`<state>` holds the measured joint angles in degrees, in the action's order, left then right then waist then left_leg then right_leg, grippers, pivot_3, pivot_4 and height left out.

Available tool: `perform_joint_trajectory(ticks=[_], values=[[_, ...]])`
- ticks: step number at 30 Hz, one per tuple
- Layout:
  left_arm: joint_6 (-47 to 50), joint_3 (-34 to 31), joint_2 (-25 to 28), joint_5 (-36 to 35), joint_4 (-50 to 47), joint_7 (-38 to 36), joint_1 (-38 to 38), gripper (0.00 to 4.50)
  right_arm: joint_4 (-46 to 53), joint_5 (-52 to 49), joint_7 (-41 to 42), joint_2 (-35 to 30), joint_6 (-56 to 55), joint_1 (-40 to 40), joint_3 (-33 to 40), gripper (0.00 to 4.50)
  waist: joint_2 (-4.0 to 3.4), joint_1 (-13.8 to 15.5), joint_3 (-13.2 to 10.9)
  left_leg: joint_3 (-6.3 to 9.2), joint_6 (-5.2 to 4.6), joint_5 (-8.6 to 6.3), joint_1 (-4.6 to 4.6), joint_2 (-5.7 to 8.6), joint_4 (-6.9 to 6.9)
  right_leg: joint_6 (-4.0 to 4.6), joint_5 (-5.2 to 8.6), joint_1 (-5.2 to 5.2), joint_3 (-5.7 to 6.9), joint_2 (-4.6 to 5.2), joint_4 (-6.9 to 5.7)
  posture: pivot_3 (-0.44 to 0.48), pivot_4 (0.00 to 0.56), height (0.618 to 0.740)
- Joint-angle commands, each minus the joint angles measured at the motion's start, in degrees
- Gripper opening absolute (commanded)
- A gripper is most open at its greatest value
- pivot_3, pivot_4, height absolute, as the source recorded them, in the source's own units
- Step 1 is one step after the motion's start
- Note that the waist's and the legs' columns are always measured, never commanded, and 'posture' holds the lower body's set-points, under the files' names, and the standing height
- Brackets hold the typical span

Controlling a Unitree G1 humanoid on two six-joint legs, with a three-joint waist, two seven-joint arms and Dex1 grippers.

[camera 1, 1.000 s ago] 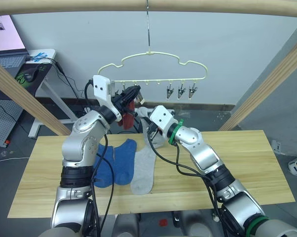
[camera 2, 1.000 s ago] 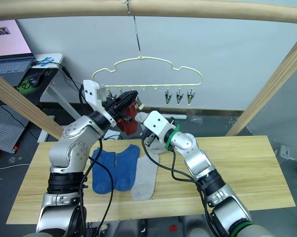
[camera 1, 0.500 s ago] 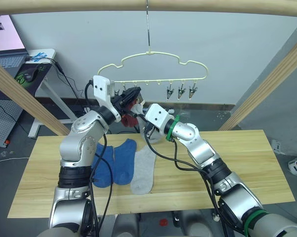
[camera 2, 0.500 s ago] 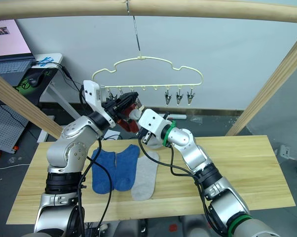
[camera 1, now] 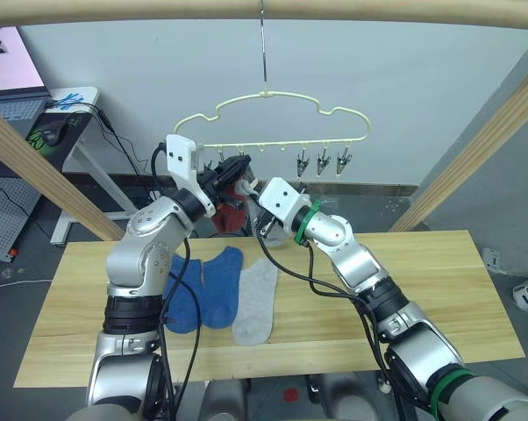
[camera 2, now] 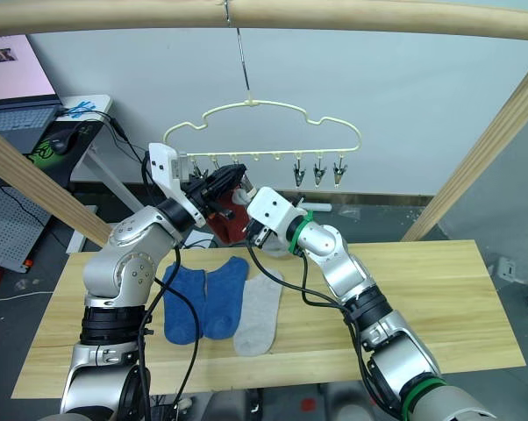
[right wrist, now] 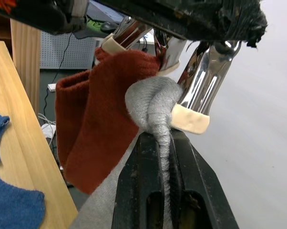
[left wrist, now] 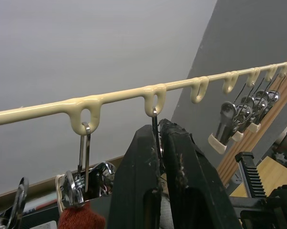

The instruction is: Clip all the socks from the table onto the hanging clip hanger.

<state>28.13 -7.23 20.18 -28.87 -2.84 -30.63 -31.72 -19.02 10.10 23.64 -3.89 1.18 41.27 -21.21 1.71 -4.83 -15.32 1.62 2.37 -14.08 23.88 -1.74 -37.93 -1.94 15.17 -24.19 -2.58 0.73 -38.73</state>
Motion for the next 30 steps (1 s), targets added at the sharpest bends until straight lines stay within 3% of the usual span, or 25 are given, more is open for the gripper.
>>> perform_joint_trajectory(ticks=[1, 10, 13, 16, 21, 30], values=[[-0.07, -0.66, 0.30, -0.44, -2.63, 0.13, 0.38, 0.62, 0.74, -0.53, -0.41, 0.81, -1.72, 1.50, 1.45, 0.00, 0.00, 0.00, 0.00, 0.00, 0.00, 0.00, 0.00, 0.00, 0.00, 0.00, 0.00, 0.00, 0.00, 0.01, 0.00, -0.099, 0.266, 0.740], [-0.23, -0.71, 0.92, -0.41, -3.89, -0.14, 1.07, 3.03, -1.13, -0.95, -0.12, 1.94, -1.38, 2.36, 1.88, 0.00, 0.00, 0.02, -0.04, 0.01, 0.00, 0.00, 0.00, 0.00, 0.00, 0.00, 0.00, 0.00, 0.01, 0.10, -0.01, -0.085, 0.261, 0.740], [-0.29, -0.58, 1.23, -0.20, -4.46, -0.25, 1.50, 3.03, -1.61, -1.57, 0.28, 2.57, -0.63, 2.53, 2.46, 0.00, 0.00, 0.02, -0.04, 0.01, 0.00, 0.00, 0.00, 0.00, 0.00, 0.00, 0.00, 0.00, 0.01, 0.11, -0.02, -0.079, 0.258, 0.740], [-0.53, -0.39, 1.45, 0.05, -4.91, -0.17, 1.96, 3.06, -1.75, -1.93, 1.06, 2.78, 0.32, 2.32, 2.88, 0.74, 0.00, 0.04, -0.04, 0.03, 0.00, 0.00, 0.00, 0.00, 0.00, 0.00, 0.00, 0.00, 0.02, 0.11, -0.04, -0.078, 0.253, 0.740], [-1.90, 0.44, 1.18, 1.09, -4.86, -0.41, 2.73, 3.06, -0.19, -1.45, 2.36, 1.29, 1.34, 0.42, 2.60, 2.49, 0.01, 0.06, -0.03, 0.02, 0.00, 0.00, 0.00, 0.02, -0.01, 0.00, 0.00, 0.00, 0.02, 0.17, -0.06, -0.089, 0.227, 0.740], [-9.08, 3.47, 1.41, 5.55, -3.39, -3.52, 5.64, 3.06, 17.44, -2.76, 7.85, -6.31, 8.91, -12.27, 2.29, 2.49, 0.10, 0.20, 0.31, -0.06, 0.06, 0.04, 0.05, 0.11, -0.02, -0.01, 0.00, -0.01, 0.06, 0.33, -0.06, -0.108, 0.159, 0.740]])
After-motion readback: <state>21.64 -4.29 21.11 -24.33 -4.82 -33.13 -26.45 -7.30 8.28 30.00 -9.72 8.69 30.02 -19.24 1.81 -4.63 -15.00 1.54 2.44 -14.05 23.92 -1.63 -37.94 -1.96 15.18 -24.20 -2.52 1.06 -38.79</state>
